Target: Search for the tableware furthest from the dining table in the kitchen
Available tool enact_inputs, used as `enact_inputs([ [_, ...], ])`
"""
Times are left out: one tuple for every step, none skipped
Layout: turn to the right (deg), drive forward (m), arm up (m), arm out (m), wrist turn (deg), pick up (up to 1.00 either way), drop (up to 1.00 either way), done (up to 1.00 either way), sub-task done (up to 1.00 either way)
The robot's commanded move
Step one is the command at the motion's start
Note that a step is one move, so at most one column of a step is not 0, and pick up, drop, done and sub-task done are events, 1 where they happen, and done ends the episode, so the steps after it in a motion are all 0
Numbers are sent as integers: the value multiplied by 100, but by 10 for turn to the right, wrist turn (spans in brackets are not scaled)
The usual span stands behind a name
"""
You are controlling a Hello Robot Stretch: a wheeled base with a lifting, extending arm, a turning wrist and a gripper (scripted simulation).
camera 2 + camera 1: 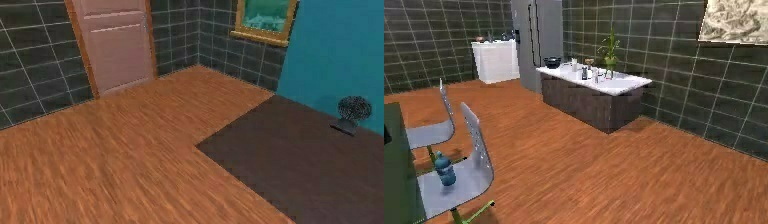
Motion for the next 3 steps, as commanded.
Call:
enact_inputs([
  [0, 25, 0, 0, 0, 0, 0, 0, 0],
  [-450, 0, 0, 0, 0, 0, 0, 0, 0],
  [-450, 0, 0, 0, 0, 0, 0, 0, 0],
])
